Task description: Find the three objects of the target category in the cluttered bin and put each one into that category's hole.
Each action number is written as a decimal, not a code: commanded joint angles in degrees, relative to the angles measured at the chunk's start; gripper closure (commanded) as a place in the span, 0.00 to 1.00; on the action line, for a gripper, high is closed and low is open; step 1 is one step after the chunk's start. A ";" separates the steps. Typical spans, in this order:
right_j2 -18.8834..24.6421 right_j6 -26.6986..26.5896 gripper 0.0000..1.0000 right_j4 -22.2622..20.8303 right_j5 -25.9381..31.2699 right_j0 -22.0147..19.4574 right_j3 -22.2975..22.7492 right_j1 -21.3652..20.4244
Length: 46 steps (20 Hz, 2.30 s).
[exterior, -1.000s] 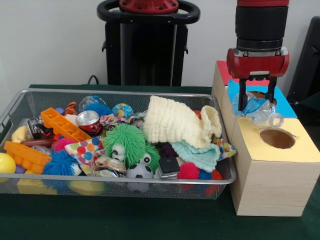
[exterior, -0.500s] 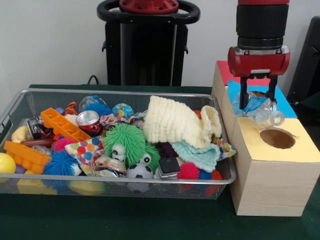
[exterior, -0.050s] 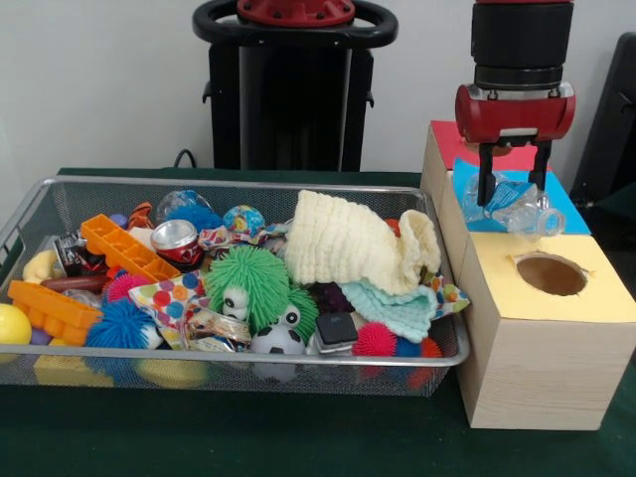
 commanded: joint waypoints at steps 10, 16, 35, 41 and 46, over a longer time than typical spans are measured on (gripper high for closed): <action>1.76 13.71 1.00 1.70 -3.11 -0.36 9.54 1.64; 0.66 16.33 1.00 3.51 -3.91 2.79 9.89 1.88; -0.83 14.62 1.00 6.96 -4.72 5.40 9.87 2.64; -0.66 13.99 1.00 6.84 -4.58 4.81 9.22 3.11; -0.75 14.20 1.00 7.27 -3.91 5.23 8.35 3.10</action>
